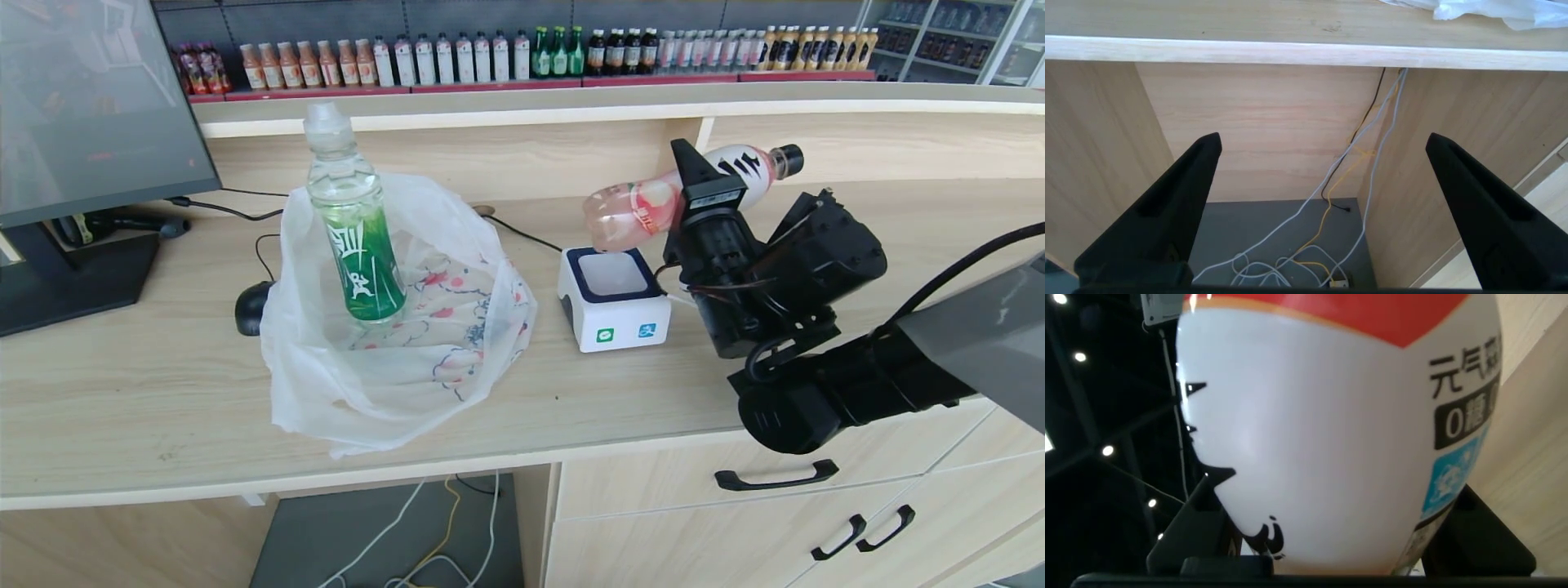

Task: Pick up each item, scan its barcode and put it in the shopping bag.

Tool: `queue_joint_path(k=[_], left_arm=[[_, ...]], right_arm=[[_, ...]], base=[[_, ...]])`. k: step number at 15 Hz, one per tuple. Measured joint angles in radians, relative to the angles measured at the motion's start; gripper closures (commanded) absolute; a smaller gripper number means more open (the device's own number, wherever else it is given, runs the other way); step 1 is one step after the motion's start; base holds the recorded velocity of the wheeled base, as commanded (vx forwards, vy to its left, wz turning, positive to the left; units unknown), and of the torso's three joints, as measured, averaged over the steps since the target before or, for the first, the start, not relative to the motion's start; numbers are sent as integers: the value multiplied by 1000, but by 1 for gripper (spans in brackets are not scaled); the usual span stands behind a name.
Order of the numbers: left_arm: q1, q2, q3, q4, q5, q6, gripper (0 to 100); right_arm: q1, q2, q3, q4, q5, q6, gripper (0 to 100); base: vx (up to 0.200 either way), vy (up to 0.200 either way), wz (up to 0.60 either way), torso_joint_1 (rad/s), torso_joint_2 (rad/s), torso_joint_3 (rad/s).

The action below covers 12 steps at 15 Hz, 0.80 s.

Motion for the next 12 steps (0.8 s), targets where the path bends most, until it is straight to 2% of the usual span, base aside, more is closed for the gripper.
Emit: queue_joint_path(k=[12], left_arm=[[0, 0, 0, 0, 0, 0, 0]], right_arm=[[-2, 16, 6, 0, 3, -2, 100]], base=[[0, 0, 0, 0, 0, 0]])
